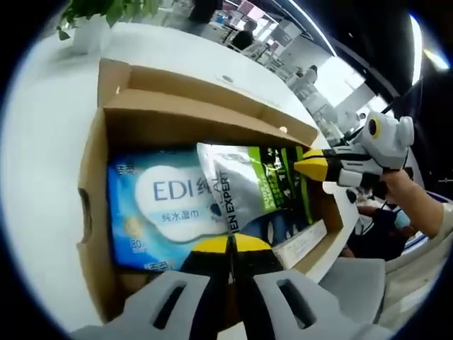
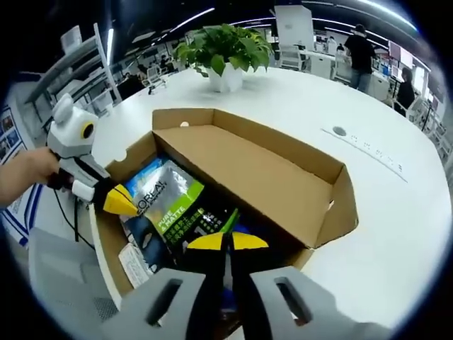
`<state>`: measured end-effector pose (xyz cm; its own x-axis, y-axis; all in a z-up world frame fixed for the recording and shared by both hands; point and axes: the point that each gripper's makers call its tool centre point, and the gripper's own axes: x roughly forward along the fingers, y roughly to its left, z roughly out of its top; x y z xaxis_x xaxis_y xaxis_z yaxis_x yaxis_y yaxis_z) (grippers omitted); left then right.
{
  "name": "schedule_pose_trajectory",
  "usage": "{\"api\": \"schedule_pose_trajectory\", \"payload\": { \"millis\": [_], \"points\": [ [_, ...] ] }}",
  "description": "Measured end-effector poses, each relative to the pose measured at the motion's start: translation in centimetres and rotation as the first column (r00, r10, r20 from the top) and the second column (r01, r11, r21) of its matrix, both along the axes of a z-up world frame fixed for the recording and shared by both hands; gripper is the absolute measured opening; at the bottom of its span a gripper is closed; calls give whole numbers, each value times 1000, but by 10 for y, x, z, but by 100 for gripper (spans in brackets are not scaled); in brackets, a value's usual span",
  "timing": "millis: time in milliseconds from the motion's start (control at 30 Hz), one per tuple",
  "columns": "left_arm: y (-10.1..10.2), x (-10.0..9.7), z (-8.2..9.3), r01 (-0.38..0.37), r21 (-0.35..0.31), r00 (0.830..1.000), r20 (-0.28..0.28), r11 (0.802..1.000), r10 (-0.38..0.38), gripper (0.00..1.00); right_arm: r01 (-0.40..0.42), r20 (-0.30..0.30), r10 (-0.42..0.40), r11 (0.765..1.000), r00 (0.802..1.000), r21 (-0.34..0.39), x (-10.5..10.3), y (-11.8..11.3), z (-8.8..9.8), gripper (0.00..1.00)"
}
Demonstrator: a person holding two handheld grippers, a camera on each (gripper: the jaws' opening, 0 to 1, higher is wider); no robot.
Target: Operate the shoe box by opening the lid, removing the specified soft item, and placing it in the target area until the item is outside and the box remains undamaged.
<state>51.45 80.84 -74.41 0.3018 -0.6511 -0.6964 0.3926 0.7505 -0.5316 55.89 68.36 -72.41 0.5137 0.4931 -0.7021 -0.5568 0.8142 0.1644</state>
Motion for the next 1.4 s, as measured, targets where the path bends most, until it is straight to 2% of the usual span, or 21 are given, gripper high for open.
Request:
{"api": "schedule_pose_trajectory", "payload": {
  "millis": [700,967,1400],
  "points": [
    [-12,5,36,7,-27,997,82,1000,-5,0,36,96,-41,998,995,54,5,-12,45,0],
    [-29,5,50,40,-35,993,112,999,-36,0,54,128,-60,997,990,54,1,-29,61,0],
    [-69,1,60,111,-50,985,136,993,-103,0,125,144,-133,990,981,62,-11,-71,73,0]
  ]
}}
